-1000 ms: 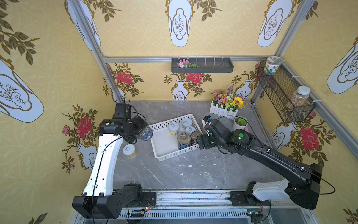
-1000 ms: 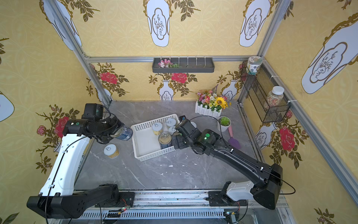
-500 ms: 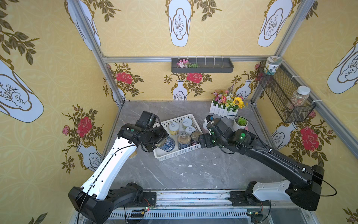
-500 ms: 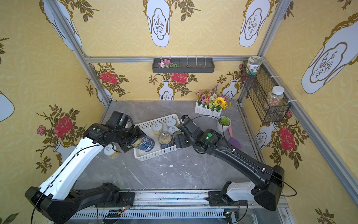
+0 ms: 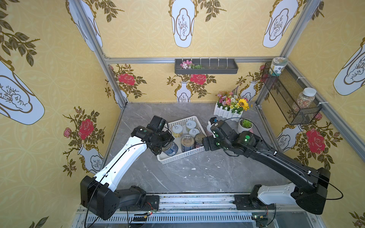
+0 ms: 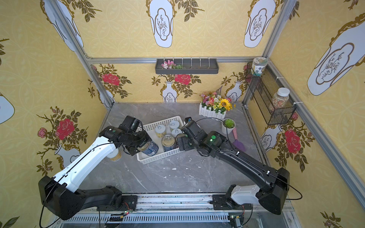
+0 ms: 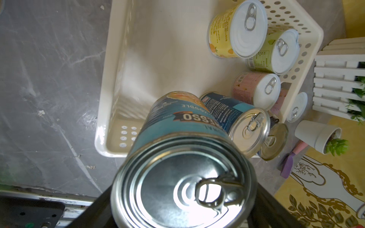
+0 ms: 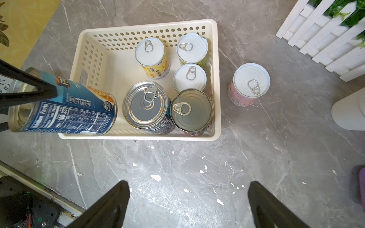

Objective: Put the canned food in the basket
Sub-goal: Place the canned food in the basket.

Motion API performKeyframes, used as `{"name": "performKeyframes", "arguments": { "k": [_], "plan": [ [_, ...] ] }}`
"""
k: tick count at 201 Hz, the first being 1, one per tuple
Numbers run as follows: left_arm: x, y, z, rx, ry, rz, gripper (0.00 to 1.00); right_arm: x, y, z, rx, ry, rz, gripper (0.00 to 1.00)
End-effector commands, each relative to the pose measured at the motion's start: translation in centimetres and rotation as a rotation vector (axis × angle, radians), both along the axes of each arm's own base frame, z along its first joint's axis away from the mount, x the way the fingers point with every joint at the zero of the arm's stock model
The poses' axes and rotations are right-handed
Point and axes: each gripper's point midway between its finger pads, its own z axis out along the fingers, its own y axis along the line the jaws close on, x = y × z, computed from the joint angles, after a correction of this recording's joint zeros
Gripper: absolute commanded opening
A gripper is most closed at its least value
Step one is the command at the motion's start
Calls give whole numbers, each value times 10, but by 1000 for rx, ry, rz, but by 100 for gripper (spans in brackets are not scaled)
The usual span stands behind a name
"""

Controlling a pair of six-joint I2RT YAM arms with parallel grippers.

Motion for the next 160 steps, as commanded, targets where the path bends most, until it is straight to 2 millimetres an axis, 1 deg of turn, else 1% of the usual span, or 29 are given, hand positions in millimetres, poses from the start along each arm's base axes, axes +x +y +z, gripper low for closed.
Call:
{"name": "performKeyframes", "arguments": {
  "k": [1,45,60,114,160],
  "plan": [
    [11,-18,-3,-37,-32,-27,40,3,6,2,19,-10,5,97],
    [15,-30,-23,-8,3,-45,39,2,5,4,22,-13,5,97],
    [15,-35,-26,7,10,-59,39,3,5,3,20,-12,4,97],
    [13,-41,-53,79,83,-78,40,3,6,1,19,-7,8,97],
    [13,-41,-67,123,119,-86,42,3,7,-2,12,4,11,97]
  ]
}}
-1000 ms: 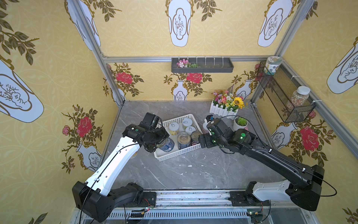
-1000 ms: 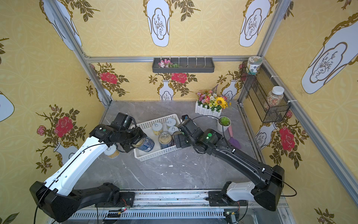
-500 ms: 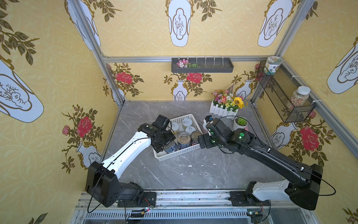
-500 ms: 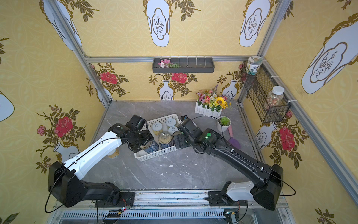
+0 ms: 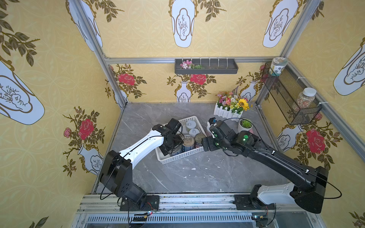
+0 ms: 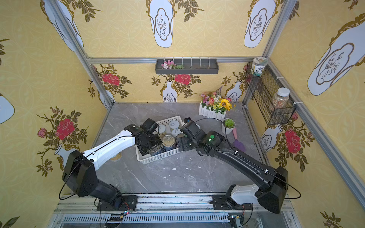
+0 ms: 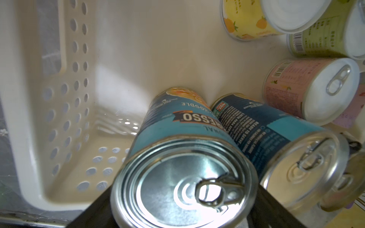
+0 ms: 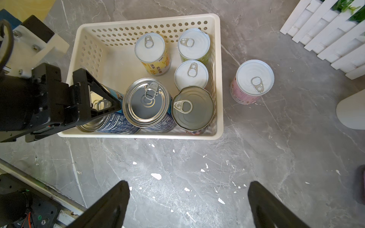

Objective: Put the canned food in the basket
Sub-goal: Place the canned food in the basket.

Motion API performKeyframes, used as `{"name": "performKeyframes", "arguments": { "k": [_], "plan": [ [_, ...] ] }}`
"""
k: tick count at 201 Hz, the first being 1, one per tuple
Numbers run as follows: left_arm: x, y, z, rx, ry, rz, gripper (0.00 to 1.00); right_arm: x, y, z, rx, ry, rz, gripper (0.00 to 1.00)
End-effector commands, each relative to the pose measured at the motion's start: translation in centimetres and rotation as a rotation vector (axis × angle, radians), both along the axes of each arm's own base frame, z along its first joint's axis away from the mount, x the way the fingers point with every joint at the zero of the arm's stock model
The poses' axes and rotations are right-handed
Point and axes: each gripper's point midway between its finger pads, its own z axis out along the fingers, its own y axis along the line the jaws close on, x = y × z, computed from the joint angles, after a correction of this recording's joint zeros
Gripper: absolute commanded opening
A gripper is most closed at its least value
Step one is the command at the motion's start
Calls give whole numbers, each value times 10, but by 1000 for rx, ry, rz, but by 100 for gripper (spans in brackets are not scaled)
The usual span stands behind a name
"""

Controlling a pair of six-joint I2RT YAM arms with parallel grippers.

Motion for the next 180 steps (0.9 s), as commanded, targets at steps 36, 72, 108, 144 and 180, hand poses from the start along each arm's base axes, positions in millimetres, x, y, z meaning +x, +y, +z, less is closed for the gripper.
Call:
{"name": "performKeyframes", "arguments": {
  "k": [36,72,108,144,180],
  "plan": [
    [0,-6,-5,-3,25,-20,55,3,5,2,18,-10,4,97],
    [1,-9,-4,-7,27,-28,70,3,6,1,16,-7,7,97],
    [3,-11,6,-22,7,-41,88,3,6,0,14,-6,5,97],
    [7,-12,32,-53,-55,-46,99,3,6,1,16,-9,6,97],
    [9,-12,52,-80,-115,-47,100,2,5,3,22,-14,7,97]
  ]
}}
